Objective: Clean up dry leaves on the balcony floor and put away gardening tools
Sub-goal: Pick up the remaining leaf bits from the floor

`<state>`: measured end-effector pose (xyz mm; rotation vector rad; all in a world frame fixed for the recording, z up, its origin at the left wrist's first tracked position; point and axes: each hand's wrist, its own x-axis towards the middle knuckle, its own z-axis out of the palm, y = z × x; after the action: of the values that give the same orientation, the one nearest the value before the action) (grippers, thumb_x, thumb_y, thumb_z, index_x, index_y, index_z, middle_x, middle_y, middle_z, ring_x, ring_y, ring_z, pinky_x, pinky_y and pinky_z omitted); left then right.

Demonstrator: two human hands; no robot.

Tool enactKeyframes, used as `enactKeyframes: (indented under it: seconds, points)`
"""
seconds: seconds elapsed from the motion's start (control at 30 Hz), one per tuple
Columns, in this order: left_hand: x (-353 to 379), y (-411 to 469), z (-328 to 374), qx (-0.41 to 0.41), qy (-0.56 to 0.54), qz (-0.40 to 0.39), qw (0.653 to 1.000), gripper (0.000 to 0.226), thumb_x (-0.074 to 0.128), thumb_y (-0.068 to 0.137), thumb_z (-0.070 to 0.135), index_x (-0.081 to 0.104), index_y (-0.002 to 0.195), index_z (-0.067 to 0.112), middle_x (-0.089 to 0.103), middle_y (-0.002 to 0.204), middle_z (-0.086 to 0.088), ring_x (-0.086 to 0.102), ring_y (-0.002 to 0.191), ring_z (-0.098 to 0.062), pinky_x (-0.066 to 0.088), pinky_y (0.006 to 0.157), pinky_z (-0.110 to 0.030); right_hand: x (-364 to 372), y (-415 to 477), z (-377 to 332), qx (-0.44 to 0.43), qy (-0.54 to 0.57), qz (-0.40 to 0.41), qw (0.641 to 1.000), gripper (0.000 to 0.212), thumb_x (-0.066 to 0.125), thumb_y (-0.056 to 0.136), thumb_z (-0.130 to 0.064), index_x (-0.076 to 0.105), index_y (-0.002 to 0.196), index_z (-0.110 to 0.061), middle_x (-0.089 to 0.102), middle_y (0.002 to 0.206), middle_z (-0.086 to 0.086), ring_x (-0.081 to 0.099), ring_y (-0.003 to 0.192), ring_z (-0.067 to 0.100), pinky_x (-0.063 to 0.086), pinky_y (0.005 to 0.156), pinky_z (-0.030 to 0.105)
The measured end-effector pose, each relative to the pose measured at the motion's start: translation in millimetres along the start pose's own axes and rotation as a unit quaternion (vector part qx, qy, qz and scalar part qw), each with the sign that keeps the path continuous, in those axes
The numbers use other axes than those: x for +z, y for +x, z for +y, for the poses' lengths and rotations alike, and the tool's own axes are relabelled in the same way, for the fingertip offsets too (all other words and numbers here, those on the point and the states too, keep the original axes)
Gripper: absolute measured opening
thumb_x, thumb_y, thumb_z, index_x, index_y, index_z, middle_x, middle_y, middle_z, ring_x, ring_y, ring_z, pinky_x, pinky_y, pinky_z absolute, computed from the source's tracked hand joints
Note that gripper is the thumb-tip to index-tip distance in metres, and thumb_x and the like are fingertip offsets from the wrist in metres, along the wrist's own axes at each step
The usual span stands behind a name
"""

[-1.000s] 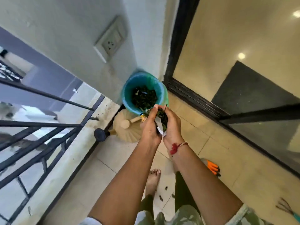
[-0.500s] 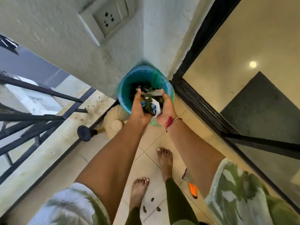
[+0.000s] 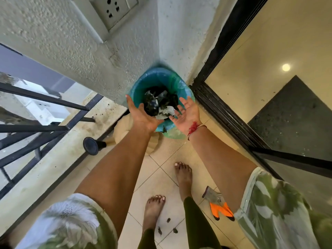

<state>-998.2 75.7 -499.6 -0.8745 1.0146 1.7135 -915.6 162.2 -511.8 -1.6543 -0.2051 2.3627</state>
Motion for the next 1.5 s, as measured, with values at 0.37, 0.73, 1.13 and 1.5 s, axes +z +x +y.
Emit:
enactKeyframes:
  seconds: [0.37,0.73,1.13,1.5]
  points:
    - [-23,-53,-28,-0.015,0.122,0.046,0.991,0.034,0.039,0.098,0.042,0.054,0.120,0.019,0.059,0.118,0.001,0.055,0.106,-0.015,0.039,0.093,-0.030,-27,-68,11,-0.009,0.045,-0.004,0.999,0.022,0.046,0.096,-0.032,0.061,0.105,-0.019,0.061,0.100,-0.001,0.057,0.093,0.014,0.043,0.088,0.032]
    - [-71,-150,-140,-0.087,0.399,0.032,0.912,0.018,0.043,0.096,0.026,0.058,0.087,0.024,0.062,0.086,0.008,0.057,0.076,-0.005,0.041,0.066,-0.020,-161,-184,87,-0.023,0.222,0.072,0.972,0.018,0.047,0.094,-0.030,0.060,0.084,-0.023,0.059,0.090,-0.007,0.054,0.084,0.009,0.041,0.075,0.024]
    - [-127,-183,-301,-0.162,0.597,-0.010,0.786,0.015,0.048,0.095,0.021,0.060,0.086,0.020,0.062,0.095,0.003,0.060,0.084,-0.011,0.043,0.072,-0.023,-377,-241,154,-0.126,0.442,0.176,0.871,0.010,0.053,0.092,-0.026,0.060,0.084,-0.025,0.056,0.091,-0.008,0.054,0.083,0.007,0.041,0.073,0.023]
    - [-212,-232,-405,-0.151,0.707,-0.015,0.690,0.023,0.044,0.099,0.023,0.059,0.115,0.015,0.059,0.122,-0.003,0.057,0.105,-0.018,0.042,0.092,-0.028,-511,-297,279,-0.125,0.563,0.262,0.774,0.011,0.052,0.094,-0.024,0.061,0.097,-0.020,0.061,0.093,-0.004,0.057,0.085,0.011,0.044,0.071,0.025]
